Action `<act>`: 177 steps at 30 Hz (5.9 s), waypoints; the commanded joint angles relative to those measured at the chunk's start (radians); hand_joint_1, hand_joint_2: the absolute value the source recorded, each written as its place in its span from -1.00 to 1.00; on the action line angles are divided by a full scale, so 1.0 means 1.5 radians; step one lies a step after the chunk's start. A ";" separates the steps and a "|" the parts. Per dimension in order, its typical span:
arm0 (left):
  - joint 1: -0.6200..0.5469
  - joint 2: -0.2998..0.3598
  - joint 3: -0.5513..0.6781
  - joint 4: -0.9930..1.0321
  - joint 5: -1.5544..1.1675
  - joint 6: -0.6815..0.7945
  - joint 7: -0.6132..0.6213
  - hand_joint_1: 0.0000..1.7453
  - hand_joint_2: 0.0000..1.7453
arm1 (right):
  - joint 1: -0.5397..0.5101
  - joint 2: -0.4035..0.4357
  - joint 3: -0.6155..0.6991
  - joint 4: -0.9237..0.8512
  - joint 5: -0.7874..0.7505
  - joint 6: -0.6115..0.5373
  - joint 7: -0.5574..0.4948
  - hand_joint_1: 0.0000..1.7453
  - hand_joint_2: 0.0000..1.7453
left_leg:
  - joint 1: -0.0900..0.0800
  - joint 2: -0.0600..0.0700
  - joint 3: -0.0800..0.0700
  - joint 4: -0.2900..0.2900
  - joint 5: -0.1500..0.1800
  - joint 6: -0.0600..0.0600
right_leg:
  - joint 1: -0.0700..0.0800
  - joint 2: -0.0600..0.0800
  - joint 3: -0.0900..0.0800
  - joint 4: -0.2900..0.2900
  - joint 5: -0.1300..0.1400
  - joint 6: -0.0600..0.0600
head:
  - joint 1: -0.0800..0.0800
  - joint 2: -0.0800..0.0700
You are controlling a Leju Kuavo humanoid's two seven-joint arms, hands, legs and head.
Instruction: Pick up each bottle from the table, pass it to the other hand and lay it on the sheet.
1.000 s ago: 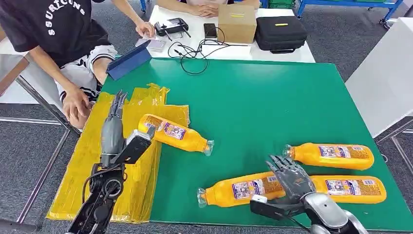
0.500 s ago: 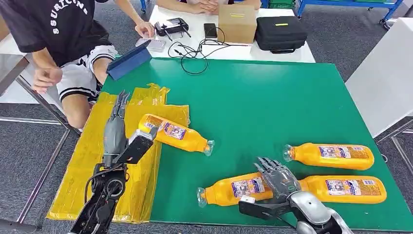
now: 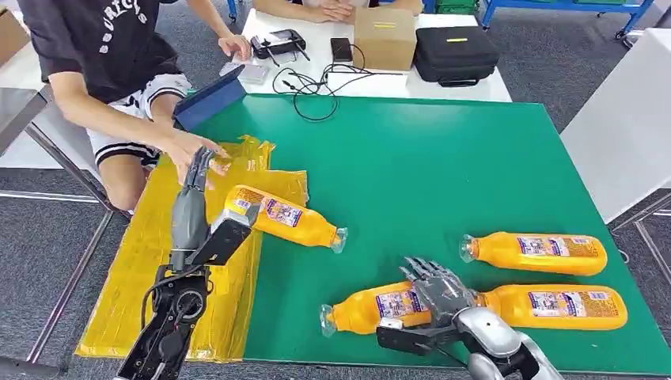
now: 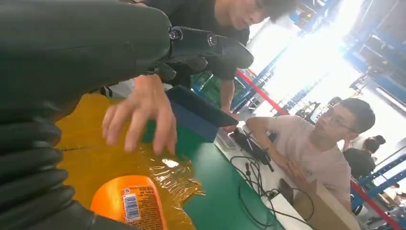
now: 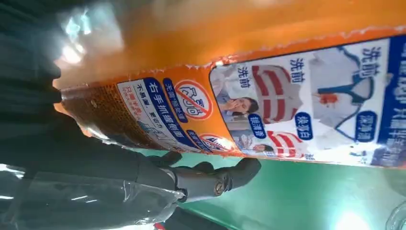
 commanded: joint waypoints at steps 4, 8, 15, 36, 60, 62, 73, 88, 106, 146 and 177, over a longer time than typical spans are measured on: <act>-0.025 0.000 -0.003 0.030 0.006 -0.011 0.008 -1.00 1.00 | -0.034 0.001 0.031 0.076 -0.017 0.014 -0.016 1.00 1.00 | 0.000 0.001 0.005 -0.001 -0.001 -0.002 | 0.001 0.000 0.005 -0.002 -0.001 -0.001 | 0.000 0.000; -0.021 -0.001 0.000 0.024 0.006 -0.011 0.010 -1.00 1.00 | -0.030 -0.008 0.035 0.073 -0.021 0.019 -0.005 1.00 1.00 | 0.000 0.000 0.004 -0.001 -0.001 -0.001 | 0.001 0.000 0.004 -0.002 -0.001 0.000 | 0.000 0.000; 0.011 0.000 0.026 -0.031 -0.002 -0.020 0.019 -1.00 1.00 | -0.063 0.030 -0.004 0.066 -0.009 -0.085 0.013 1.00 1.00 | 0.000 0.001 0.004 -0.001 -0.001 -0.001 | 0.000 0.001 0.004 -0.001 0.000 -0.001 | 0.000 0.000; 0.128 -0.015 0.005 -0.327 0.122 -0.155 -0.013 -1.00 1.00 | -0.032 0.254 -0.253 -0.128 -0.218 -0.331 -0.057 1.00 1.00 | 0.001 0.000 0.001 0.000 -0.001 -0.001 | 0.001 0.000 0.001 0.000 -0.001 -0.001 | 0.000 0.000; 0.038 0.047 -0.158 -0.396 0.372 -0.363 -0.018 -1.00 1.00 | -0.194 0.305 -0.069 0.017 -0.418 -0.430 -0.254 1.00 1.00 | 0.001 0.001 0.003 -0.001 0.000 -0.001 | 0.001 0.001 0.003 -0.001 0.000 -0.001 | 0.000 0.000; 0.019 0.051 -0.177 -0.405 0.379 -0.368 -0.016 -1.00 1.00 | -0.216 0.315 -0.043 0.044 -0.420 -0.422 -0.252 1.00 1.00 | 0.001 0.001 0.002 0.000 0.000 -0.001 | 0.001 0.002 0.002 0.000 0.000 -0.001 | 0.000 0.000; -0.012 0.060 -0.190 -0.350 0.402 -0.350 -0.048 -1.00 1.00 | -0.282 0.346 0.116 0.200 -0.368 -0.378 -0.259 1.00 1.00 | 0.001 0.003 0.007 -0.003 -0.001 -0.002 | 0.002 0.002 0.007 -0.002 -0.001 -0.001 | 0.000 0.000; -0.036 0.059 -0.140 -0.298 0.440 -0.311 -0.042 -1.00 1.00 | -0.309 0.360 0.291 0.252 -0.326 -0.298 -0.260 1.00 1.00 | 0.001 0.001 0.004 -0.001 0.000 -0.001 | 0.001 0.001 0.004 -0.001 -0.001 -0.001 | 0.000 0.000; -0.012 0.061 -0.109 -0.289 0.428 -0.289 -0.039 1.00 1.00 | -0.338 0.371 0.333 0.307 -0.393 -0.310 -0.258 1.00 1.00 | 0.002 0.000 0.004 -0.001 0.000 -0.001 | 0.001 0.000 0.005 -0.001 -0.001 -0.001 | 0.000 0.000; 0.040 0.068 -0.069 -0.320 0.417 -0.239 -0.035 1.00 1.00 | -0.245 0.267 0.237 0.085 -0.336 -0.364 -0.182 -1.00 1.00 | 0.002 -0.001 0.004 -0.001 0.000 -0.002 | 0.002 -0.001 0.005 -0.001 -0.001 -0.001 | 0.001 0.000; 0.006 0.032 -0.215 0.001 -0.418 -0.090 0.121 1.00 1.00 | 0.033 0.210 -0.218 -0.325 -0.169 -0.357 -0.105 -1.00 1.00 | 0.000 -0.003 0.005 -0.002 0.000 -0.001 | -0.001 -0.003 0.005 -0.002 -0.001 -0.001 | 0.000 0.000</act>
